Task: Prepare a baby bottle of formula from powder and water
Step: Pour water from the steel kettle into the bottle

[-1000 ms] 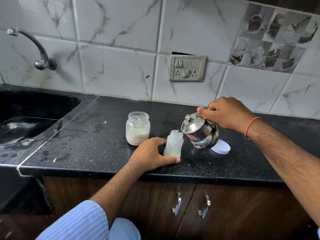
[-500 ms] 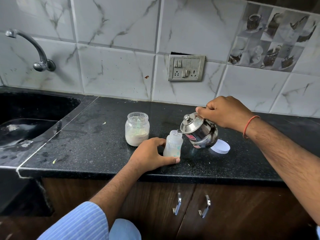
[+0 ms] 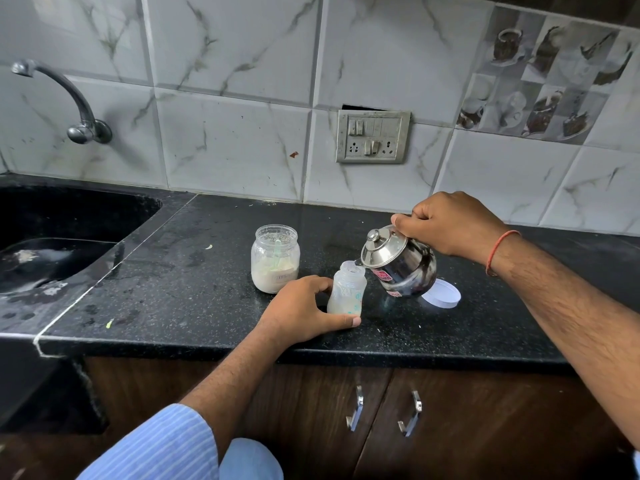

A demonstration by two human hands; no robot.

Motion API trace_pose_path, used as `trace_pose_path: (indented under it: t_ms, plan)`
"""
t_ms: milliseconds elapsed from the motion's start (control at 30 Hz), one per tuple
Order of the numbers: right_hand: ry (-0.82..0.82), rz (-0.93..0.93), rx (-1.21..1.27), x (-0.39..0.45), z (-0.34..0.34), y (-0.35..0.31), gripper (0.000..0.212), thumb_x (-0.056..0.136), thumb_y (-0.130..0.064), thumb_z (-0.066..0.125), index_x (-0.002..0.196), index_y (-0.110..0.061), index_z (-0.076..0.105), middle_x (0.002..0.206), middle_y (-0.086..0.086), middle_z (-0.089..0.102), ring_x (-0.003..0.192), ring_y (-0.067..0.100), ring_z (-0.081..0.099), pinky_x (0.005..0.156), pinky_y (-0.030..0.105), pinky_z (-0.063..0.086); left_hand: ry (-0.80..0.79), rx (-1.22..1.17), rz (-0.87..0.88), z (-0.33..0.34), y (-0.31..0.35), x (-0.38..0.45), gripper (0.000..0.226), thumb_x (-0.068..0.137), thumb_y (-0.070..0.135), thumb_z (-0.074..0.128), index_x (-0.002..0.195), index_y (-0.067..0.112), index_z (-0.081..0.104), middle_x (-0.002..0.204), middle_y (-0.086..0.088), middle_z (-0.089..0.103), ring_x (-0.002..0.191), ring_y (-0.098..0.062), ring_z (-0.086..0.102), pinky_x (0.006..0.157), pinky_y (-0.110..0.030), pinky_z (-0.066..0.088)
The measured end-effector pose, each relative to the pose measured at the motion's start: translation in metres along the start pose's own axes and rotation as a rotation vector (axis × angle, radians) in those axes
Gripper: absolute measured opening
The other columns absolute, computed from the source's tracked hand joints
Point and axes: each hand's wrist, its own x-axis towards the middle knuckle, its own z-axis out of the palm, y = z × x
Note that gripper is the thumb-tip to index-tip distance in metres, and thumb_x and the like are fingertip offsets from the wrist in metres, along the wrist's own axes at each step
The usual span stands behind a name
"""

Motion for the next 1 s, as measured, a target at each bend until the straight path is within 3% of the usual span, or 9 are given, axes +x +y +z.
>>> trace_pose_path:
  t_ms: [300, 467, 1000]
  plan:
    - [0.002, -0.001, -0.012, -0.0008, -0.0011, -0.0014, 0.061, 0.101, -0.054, 0.06, 0.053, -0.016, 0.054, 0.047, -0.002, 0.048, 0.05, 0.017, 0.043, 0.052, 0.031, 0.031, 0.004, -0.01, 0.011, 0.0, -0.0002, -0.0008, 0.09, 0.059, 0.09, 0.083, 0.133, 0.038, 0.076, 0.121, 0.024, 0.075, 0.111, 0.004, 0.067, 0.097, -0.033, 0.06]
    - [-0.002, -0.005, -0.018, -0.0004, -0.0002, -0.0011, 0.059, 0.101, -0.054, 0.059, 0.057, -0.015, 0.058, 0.05, 0.001, 0.051, 0.053, 0.019, 0.046, 0.055, 0.033, 0.034, 0.013, -0.023, 0.019, 0.0002, 0.0003, -0.0013, 0.084, 0.062, 0.085, 0.085, 0.13, 0.038, 0.077, 0.118, 0.024, 0.075, 0.105, 0.006, 0.066, 0.085, -0.024, 0.052]
    - [0.019, -0.017, -0.03, -0.0013, 0.0001, -0.0014, 0.06, 0.1, -0.054, 0.059, 0.055, -0.015, 0.058, 0.049, 0.0, 0.051, 0.052, 0.019, 0.046, 0.052, 0.031, 0.032, 0.004, -0.011, 0.025, 0.0002, -0.0006, -0.0007, 0.094, 0.056, 0.093, 0.078, 0.132, 0.038, 0.076, 0.119, 0.024, 0.075, 0.109, 0.002, 0.067, 0.091, -0.028, 0.057]
